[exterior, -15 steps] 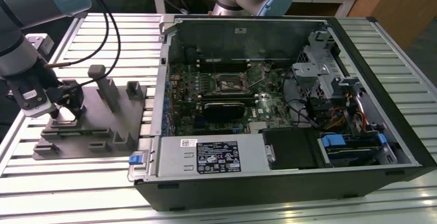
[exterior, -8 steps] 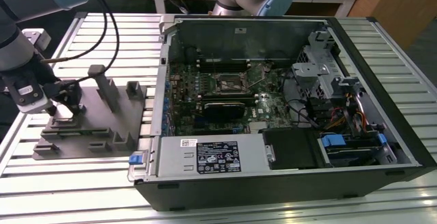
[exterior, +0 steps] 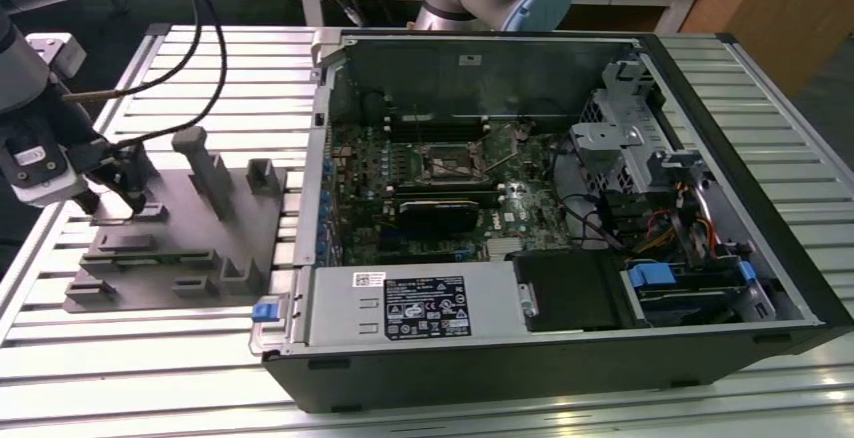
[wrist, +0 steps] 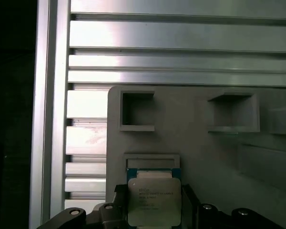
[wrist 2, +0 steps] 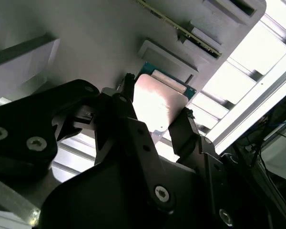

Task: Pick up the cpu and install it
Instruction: 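Pick up the cpu and move it towards the insertion slot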

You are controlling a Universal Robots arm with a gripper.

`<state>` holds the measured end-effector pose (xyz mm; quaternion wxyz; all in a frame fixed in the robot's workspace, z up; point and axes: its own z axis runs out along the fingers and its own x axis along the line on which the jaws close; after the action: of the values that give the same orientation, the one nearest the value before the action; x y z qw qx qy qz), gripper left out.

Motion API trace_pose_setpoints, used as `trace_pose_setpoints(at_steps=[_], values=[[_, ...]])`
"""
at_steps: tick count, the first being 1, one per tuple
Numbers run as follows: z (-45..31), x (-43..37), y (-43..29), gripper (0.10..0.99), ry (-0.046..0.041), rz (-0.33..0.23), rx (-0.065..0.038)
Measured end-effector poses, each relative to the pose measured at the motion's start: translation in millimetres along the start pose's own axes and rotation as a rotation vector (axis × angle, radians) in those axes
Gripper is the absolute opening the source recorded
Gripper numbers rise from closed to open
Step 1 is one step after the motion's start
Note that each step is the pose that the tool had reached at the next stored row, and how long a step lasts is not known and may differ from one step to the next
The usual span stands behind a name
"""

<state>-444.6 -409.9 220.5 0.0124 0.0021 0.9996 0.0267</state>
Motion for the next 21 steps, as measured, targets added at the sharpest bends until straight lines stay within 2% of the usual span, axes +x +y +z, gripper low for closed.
trace_pose_setpoints(at_steps=[10, 21], values=[[-28.9, -0.7, 1.6, 0.541, 0.0000, 0.000, 0.000], [-55.2, -1.4, 3.0, 0.541, 0.0000, 0.000, 0.000]])
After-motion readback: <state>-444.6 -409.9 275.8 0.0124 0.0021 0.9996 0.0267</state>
